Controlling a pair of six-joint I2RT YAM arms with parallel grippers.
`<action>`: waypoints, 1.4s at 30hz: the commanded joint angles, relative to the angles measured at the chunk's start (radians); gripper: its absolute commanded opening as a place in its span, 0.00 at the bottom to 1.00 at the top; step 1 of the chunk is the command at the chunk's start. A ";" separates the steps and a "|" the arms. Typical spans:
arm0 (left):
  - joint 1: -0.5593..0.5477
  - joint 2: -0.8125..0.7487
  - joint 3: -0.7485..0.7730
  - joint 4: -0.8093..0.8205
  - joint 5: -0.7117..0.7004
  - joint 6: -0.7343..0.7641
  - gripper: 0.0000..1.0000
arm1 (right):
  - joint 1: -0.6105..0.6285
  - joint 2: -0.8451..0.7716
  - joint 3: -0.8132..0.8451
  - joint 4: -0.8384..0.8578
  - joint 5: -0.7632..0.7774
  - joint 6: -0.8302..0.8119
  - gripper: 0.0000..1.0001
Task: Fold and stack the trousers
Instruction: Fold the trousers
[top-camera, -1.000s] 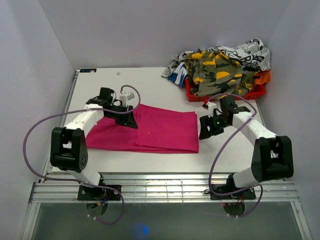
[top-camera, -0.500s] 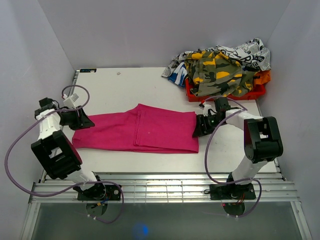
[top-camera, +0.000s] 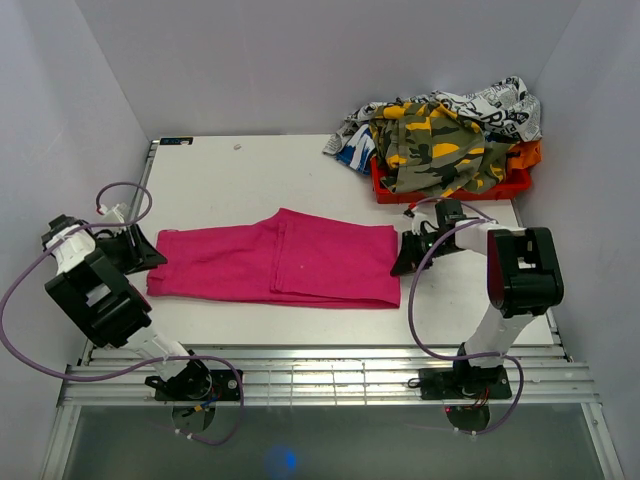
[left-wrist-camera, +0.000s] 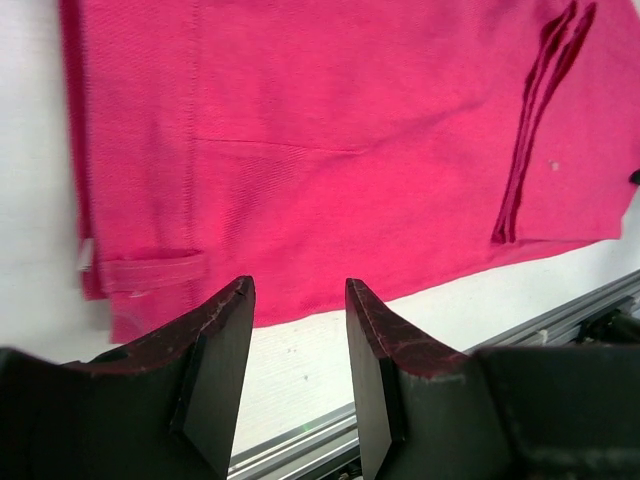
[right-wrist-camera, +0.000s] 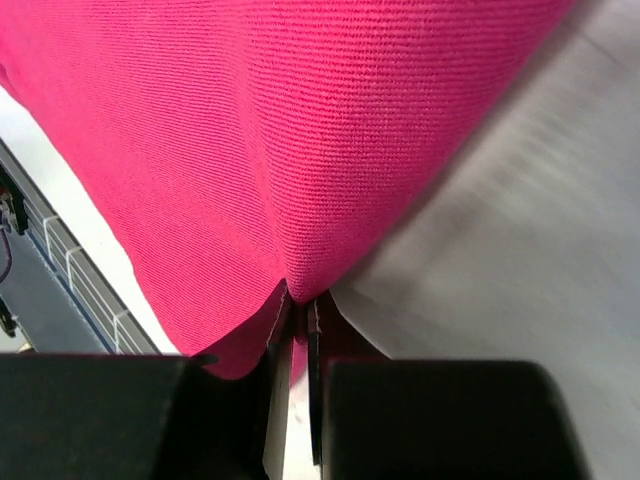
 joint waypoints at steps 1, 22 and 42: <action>-0.002 -0.043 -0.027 0.011 -0.034 0.080 0.54 | -0.095 -0.083 -0.010 -0.119 0.040 -0.096 0.08; -0.342 -0.115 -0.232 0.170 0.107 -0.068 0.64 | -0.350 -0.373 0.270 -0.646 -0.240 -0.437 0.08; -0.410 0.066 -0.212 0.350 -0.036 -0.251 0.41 | 0.162 -0.276 0.365 -0.066 -0.211 0.163 0.08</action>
